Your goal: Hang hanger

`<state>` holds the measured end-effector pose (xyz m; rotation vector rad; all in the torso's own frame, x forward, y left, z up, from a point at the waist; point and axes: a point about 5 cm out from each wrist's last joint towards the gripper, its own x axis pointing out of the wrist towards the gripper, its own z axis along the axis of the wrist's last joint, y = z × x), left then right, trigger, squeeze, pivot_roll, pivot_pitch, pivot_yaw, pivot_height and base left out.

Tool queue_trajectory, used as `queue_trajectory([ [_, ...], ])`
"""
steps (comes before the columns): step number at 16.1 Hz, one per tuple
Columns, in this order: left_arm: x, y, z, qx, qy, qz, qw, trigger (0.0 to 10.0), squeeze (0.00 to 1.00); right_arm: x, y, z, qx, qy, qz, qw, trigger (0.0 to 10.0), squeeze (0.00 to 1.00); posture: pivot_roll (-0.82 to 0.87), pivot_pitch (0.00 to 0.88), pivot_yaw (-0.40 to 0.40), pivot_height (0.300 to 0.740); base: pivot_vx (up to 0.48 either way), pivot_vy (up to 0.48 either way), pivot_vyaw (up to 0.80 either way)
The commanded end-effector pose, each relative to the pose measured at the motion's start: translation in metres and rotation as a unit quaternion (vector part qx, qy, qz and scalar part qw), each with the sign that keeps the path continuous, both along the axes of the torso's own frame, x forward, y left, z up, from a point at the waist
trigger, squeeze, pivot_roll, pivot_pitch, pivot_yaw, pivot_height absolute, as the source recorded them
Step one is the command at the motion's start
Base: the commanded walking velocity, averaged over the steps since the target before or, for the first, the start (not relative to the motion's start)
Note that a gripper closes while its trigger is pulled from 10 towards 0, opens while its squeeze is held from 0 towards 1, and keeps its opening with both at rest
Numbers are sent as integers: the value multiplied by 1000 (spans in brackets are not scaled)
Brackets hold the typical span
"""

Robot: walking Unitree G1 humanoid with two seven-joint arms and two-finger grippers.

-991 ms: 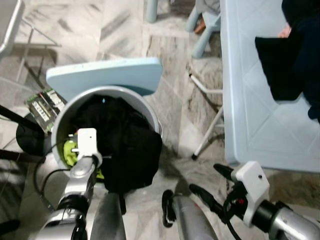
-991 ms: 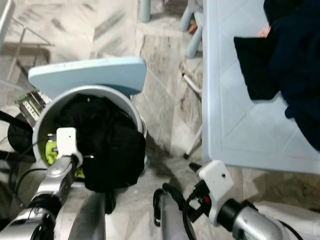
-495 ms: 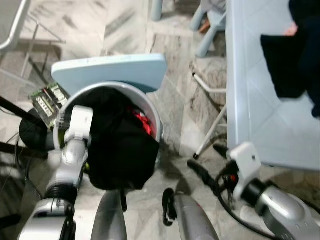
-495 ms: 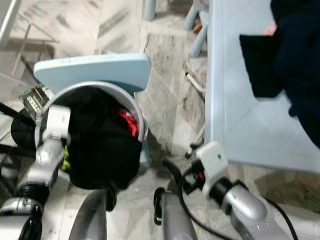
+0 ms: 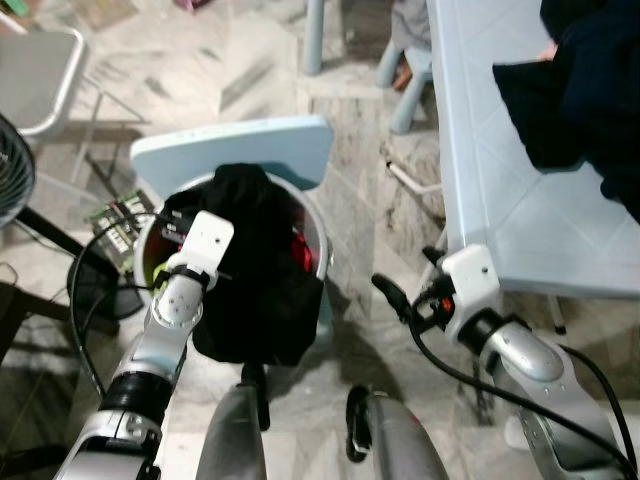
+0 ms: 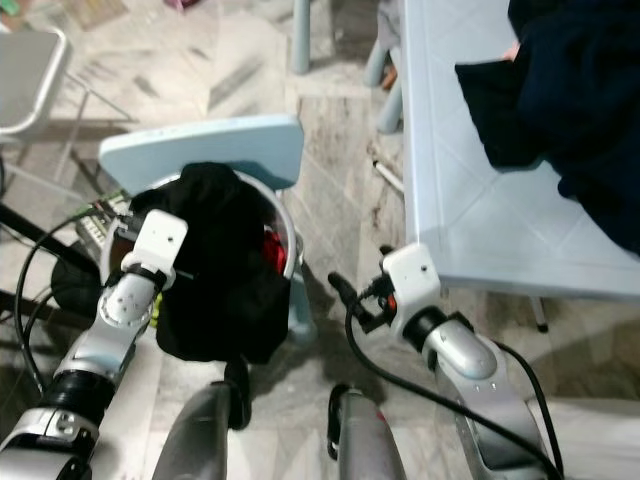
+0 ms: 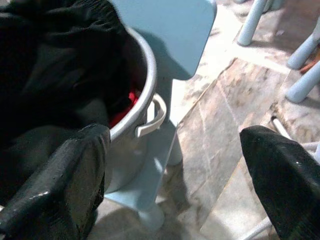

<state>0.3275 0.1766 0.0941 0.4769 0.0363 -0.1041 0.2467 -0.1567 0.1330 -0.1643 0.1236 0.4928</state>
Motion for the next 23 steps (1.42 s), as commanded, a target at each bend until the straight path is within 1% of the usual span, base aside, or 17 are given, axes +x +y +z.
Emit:
queue_trajectory([
  [1, -4, 3, -6, 1, 12, 5, 1000, 0, 0, 6, -2, 8, 2, -28, -8, 1000, 10000, 0, -46, 135, 12, 740, 0, 0, 0],
  [2, -5, 3, -7, 2, 10, 7, 1000, 0, 0, 8, -1, 9, 2, -33, -8, 999, 10000, 0, -46, 135, 12, 740, 0, 0, 0],
  [4, -15, 3, -5, 16, -18, 15, 1000, 0, 0, 12, -1, 8, 1, -51, -12, 999, 10000, 0, -43, 101, 23, 740, 0, 0, 0],
  [5, -18, 3, -6, 14, -12, 14, 1000, 235, 0, 13, -1, 7, 1, -54, -13, 998, 10000, 0, -43, 99, 24, 740, 0, 0, 0],
  [6, -25, 1, -11, 3, 20, 11, 1000, 4471, 0, 15, -2, 6, 0, -61, -17, 998, 10000, 0, -43, 91, 27, 740, 0, 0, 0],
  [7, -29, 0, -14, -10, 40, 8, 999, 4510, 0, 16, -3, 6, -2, -65, -20, 998, 10000, 0, -44, 89, 25, 740, 0, 0, 0],
  [8, -33, -5, -18, -7, 68, -7, 998, 6000, 0, 17, -3, 6, -4, -67, -21, 998, 10000, 0, -44, 89, 25, 740, 0, 0, 0],
  [9, -36, -8, -22, 0, 88, -17, 996, 10000, 0, 18, -3, 6, -5, -69, -21, 997, 10000, 0, -44, 88, 23, 740, 0, 0, 0],
  [10, -44, -19, -34, -23, 151, -42, 987, 10000, 0, 21, -3, 7, -7, -73, -17, 997, 10000, 0, -43, 87, 18, 740, 0, 0, 0],
  [12, -53, -28, -39, -12, 190, -70, 979, 10000, 0, 22, -4, 7, -10, -77, -15, 997, 10000, 0, -45, 88, 14, 740, 0, 0, 0],
  [13, -56, -29, -38, -17, 199, -69, 977, 10000, 0, 23, -4, 7, -10, -78, -14, 997, 10000, 0, -43, 88, 14, 740, 0, 0, 0],
  [14, -64, -32, -40, -13, 229, -79, 970, 10000, 447, 25, -5, 6, -12, -79, -13, 997, 10000, 0, -39, 87, 12, 740, 0, 0, 0],
  [15, -66, -32, -41, -8, 235, -78, 969, 10000, 447, 25, -5, 6, -13, -79, -12, 997, 10000, 0, -39, 87, 12, 740, 0, 0, 0],
  [16, -72, -32, -45, -14, 256, -85, 963, 10000, 1000, 26, -4, 6, -14, -80, -11, 997, 10000, 0, -37, 85, 11, 740, 0, 0, 0],
  [18, -79, -32, -49, -14, 275, -90, 957, 10000, 1000, 27, -3, 6, -16, -82, -8, 996, 10000, 0, -37, 85, 11, 740, 0, 0, 0],
  [20, -87, -29, -51, 0, 287, -91, 954, 10000, 1000, 28, -3, 6, -18, -83, -6, 996, 10000, 0, -37, 85, 9, 740, 0, 0, 0],
  [23, -101, -31, -50, 23, 303, -119, 945, 10000, 1000, 30, -3, 4, -20, -83, -5, 996, 10000, 0, -29, 84, 10, 740, 0, 0, 0],
])
